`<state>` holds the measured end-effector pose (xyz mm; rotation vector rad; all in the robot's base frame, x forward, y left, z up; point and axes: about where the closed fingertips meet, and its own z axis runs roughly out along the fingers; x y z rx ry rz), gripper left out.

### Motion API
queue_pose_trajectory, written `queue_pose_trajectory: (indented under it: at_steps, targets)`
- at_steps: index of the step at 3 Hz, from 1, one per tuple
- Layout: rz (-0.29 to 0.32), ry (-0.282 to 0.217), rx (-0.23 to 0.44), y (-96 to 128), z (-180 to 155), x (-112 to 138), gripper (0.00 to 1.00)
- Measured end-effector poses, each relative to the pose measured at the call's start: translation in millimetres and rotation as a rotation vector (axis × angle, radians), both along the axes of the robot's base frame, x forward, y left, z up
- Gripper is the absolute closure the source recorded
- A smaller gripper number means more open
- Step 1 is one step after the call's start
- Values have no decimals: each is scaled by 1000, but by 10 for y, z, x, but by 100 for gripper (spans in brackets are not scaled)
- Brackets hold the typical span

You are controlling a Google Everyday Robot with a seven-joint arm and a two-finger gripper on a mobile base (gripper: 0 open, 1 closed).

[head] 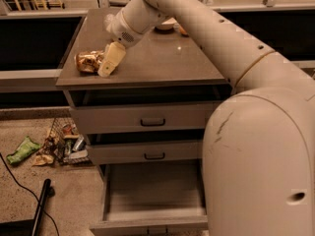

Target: Place orange can into bottom drawer

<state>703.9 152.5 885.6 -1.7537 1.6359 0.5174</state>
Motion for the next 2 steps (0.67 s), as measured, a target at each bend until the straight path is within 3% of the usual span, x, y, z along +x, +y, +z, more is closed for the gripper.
queue_pose_trajectory:
  at_steps: [2]
  targets:
    - [-66, 33, 28, 277, -248, 156, 0]
